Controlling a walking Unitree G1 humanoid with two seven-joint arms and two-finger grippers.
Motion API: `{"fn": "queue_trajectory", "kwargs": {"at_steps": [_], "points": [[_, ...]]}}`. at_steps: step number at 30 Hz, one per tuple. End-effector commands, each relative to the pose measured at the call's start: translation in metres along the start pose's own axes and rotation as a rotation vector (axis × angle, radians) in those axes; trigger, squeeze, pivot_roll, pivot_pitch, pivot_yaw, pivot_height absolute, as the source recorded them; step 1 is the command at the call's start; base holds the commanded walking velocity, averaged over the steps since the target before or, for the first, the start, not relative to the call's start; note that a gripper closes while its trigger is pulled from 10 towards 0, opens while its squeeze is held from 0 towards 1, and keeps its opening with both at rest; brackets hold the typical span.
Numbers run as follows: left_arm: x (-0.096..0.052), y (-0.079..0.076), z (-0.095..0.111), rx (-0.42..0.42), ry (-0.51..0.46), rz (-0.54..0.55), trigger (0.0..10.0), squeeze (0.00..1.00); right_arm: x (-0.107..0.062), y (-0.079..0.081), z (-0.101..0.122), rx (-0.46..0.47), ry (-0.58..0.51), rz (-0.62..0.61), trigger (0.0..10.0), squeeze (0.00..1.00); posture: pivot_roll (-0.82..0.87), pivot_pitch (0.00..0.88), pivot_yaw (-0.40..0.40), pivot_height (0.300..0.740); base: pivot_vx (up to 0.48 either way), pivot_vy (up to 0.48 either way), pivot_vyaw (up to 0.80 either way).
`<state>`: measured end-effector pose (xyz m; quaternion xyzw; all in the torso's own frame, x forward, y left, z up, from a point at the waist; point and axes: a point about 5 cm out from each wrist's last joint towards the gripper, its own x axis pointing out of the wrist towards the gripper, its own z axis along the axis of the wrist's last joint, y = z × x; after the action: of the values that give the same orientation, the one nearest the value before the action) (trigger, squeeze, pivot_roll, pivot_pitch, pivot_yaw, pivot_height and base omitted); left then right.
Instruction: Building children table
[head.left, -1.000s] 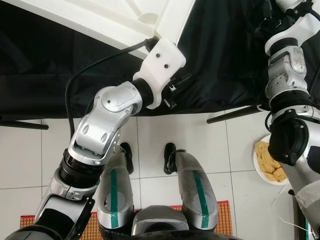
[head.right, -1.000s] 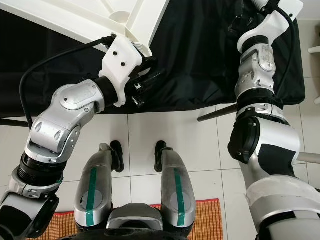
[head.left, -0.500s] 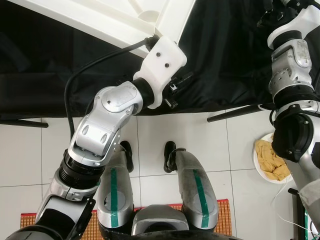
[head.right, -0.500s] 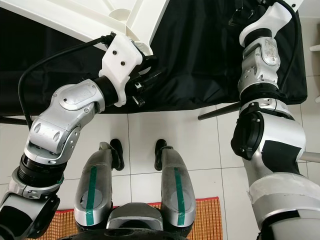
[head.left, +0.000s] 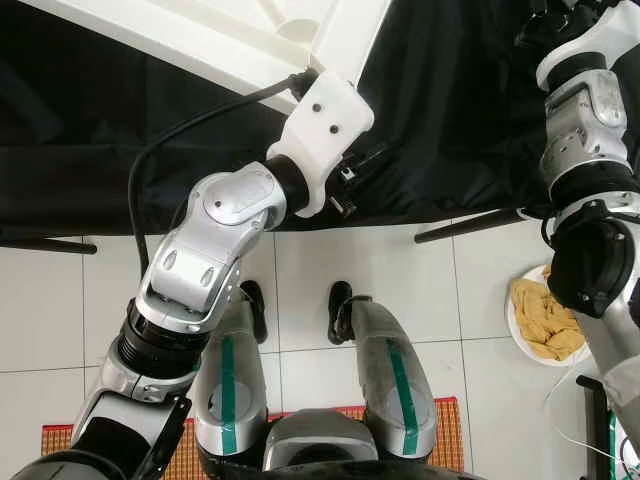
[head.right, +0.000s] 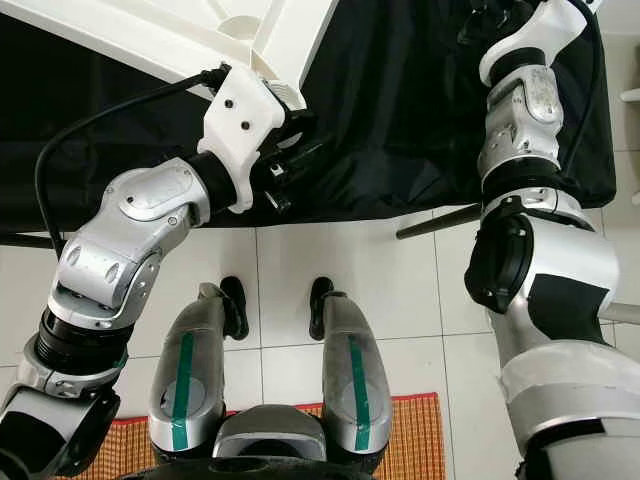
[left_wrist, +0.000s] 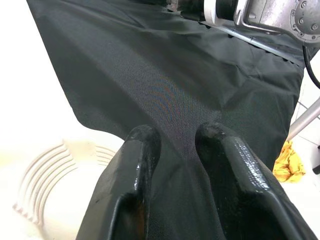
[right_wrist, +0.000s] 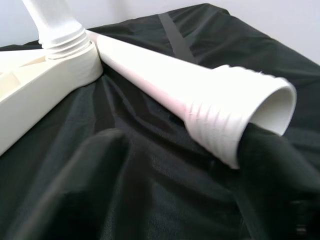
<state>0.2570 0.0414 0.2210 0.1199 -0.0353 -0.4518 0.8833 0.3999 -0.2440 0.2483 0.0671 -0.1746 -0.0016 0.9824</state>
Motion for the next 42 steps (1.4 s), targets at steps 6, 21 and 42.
{"fn": "queue_trajectory", "kwargs": {"at_steps": [6,21,42], "points": [[0.001,-0.008,-0.018,-0.059,0.086,-0.025,10.0,0.0,0.001,-0.003,0.001,-0.014,0.025,0.025,0.0,0.0,0.07,0.349,-0.011,0.74,0.0,0.0,0.0],[0.0,-0.007,-0.017,-0.061,0.092,-0.017,10.0,0.0,-0.001,0.003,-0.007,0.005,0.038,0.059,0.0,0.0,0.08,0.355,-0.013,0.74,0.0,0.0,0.0],[0.001,0.018,-0.021,-0.041,0.084,0.066,10.0,0.0,-0.012,0.016,0.039,-0.066,-0.365,0.134,10.0,0.0,0.07,0.306,-0.002,0.74,0.0,0.0,0.0]]}}
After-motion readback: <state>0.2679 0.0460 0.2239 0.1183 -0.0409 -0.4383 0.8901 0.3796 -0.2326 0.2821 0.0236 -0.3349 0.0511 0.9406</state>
